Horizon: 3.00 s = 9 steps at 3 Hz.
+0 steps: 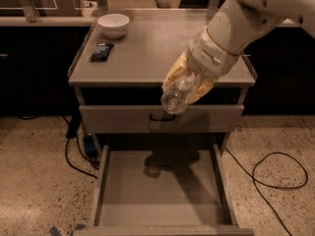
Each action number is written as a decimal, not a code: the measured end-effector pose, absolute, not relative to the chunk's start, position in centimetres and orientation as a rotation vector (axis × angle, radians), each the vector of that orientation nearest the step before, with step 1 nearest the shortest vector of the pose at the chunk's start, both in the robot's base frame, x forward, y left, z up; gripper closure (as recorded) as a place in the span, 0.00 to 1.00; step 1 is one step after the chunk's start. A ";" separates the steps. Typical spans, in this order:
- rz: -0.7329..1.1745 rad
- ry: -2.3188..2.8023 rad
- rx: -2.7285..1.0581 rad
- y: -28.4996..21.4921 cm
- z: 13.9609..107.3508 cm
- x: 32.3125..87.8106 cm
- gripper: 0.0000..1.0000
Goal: Place water bottle into middle drawer
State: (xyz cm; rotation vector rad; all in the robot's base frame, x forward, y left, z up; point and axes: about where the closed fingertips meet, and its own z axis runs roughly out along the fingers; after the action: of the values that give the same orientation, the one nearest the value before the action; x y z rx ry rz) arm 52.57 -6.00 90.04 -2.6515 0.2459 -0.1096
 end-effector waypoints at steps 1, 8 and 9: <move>-0.035 0.265 -2.665 -6.9 86.3 48.5 1.00; 0.112 0.480 -2.869 -7.6 62.4 45.7 1.00; 0.042 0.490 -2.929 -7.8 62.3 45.4 1.00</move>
Offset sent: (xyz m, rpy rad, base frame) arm -0.0999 -0.0213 -0.1190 -0.0092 0.1534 -0.0373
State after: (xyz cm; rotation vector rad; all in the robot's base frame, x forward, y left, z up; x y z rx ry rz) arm 45.35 -7.75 62.34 -2.9290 0.4903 0.0419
